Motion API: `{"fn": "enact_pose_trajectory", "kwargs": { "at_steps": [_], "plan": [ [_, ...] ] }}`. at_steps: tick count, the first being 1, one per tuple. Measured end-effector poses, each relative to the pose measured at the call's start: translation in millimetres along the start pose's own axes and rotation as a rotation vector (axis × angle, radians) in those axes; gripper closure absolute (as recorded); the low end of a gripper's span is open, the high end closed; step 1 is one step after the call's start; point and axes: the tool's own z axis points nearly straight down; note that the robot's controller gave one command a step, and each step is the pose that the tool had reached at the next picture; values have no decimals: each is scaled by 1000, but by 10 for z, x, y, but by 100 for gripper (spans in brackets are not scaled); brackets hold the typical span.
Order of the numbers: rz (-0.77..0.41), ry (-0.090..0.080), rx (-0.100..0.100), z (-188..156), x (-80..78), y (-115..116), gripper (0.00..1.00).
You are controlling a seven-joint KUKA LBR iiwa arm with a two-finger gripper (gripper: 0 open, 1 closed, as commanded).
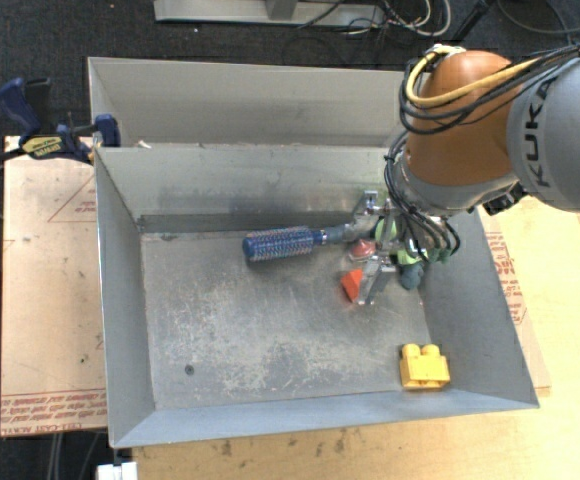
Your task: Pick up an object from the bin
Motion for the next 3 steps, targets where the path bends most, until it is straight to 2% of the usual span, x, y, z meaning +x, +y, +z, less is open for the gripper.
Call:
{"fn": "enact_pose_trajectory", "kwargs": {
  "at_steps": [1, 2, 3],
  "plan": [
    [-463, -13, 0, 1271, -189, -328, 0],
    [-537, -13, 3, 1001, -316, -405, 0],
    [-765, -11, 4, 1004, -370, -471, 0]
  ]
}}
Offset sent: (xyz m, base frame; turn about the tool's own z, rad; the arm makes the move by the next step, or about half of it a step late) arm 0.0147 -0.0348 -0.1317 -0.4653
